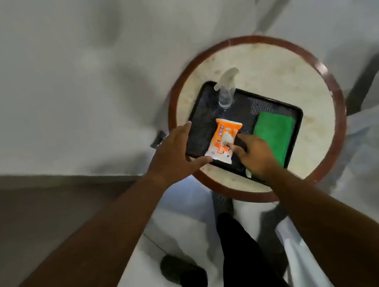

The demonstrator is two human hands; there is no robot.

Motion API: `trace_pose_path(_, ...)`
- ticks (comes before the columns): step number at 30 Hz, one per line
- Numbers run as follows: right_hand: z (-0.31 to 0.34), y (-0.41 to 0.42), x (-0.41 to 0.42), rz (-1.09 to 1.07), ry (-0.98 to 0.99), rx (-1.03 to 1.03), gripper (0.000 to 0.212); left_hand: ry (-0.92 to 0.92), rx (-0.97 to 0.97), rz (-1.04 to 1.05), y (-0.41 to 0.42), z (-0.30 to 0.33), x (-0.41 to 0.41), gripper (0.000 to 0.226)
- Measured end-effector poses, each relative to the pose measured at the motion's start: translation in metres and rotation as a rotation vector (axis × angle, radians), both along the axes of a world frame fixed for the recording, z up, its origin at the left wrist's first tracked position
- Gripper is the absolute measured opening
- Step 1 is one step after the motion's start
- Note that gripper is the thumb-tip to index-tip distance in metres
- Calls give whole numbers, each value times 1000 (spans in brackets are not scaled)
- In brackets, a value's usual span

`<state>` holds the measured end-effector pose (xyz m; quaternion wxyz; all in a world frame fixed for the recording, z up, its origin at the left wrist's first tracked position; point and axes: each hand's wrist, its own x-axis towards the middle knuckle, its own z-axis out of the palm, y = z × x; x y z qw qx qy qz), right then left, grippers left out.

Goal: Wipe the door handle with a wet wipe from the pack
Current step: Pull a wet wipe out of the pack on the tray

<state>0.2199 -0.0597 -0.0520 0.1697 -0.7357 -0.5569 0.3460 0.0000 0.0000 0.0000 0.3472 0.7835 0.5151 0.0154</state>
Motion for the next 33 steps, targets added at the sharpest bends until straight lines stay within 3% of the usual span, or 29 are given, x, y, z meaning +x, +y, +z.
trace_pose_path(8, -75, 45, 0, -177, -43, -213, 15, 65, -53, -115, 46, -102, 79, 106)
trace_pose_path(15, -86, 46, 10, -111, 14, -23, 17, 307, 7, -515, 74, -141, 85, 107)
trace_pose_path(22, -71, 40, 14, -503, 267, 80, 11, 309, -13, -396, 65, -149, 93, 101)
trace_pose_path(29, -52, 38, 21, -738, 417, 156, 12, 325, -26, -367, 64, -145, 85, 102)
trace_pose_path(33, -49, 38, 19, -587, 471, 71, 23, 300, -46, -326, 58, -140, 72, 102)
